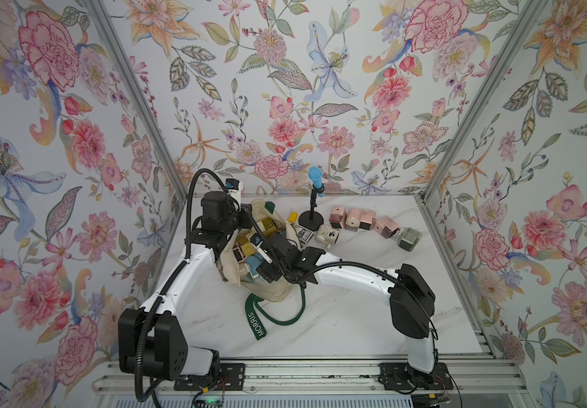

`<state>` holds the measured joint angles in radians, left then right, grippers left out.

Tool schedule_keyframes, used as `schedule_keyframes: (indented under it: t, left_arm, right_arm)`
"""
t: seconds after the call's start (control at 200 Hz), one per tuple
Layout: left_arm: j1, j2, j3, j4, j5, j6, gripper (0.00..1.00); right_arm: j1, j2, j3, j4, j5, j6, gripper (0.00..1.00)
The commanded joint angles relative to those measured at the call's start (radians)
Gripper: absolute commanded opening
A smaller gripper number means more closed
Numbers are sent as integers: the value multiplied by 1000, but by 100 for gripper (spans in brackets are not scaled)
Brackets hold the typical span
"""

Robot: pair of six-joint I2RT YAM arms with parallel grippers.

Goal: Take out the pencil sharpeners from the tote bags
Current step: Pick up the pencil sharpener from the canvas bag.

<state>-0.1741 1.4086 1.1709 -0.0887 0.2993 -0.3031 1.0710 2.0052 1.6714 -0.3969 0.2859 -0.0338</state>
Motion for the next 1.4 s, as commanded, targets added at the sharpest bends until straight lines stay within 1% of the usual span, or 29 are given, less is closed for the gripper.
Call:
schedule_keyframes:
  t: [0.0,0.125,0.405,0.731,0.931,1.156,1.251,1.391]
  left_arm:
    - [2,-26,12,49,-5,5,0]
    - [1,-28,11,49,-6,7,0]
    - [1,-26,10,49,-8,7,0]
    - [1,-27,11,48,-7,8,0]
    - [1,-26,10,48,-5,7,0]
    - [1,-30,9,49,-7,7,0]
    - [1,-30,10,50,-6,6,0]
    - [1,-30,11,49,-4,5,0]
  right_arm:
    - [-6,32,48,-106,99,-30,92]
    - [-26,48,51,-128,113,-8,96]
    - [-69,71,28,-154,90,31,97]
    - [-94,102,28,-191,-56,50,95]
    - [-94,101,24,-195,-158,46,91]
    - [-95,101,18,-194,-198,41,83]
    - [-95,96,9,-192,-234,27,79]
    - [-98,96,1,-193,-273,19,77]
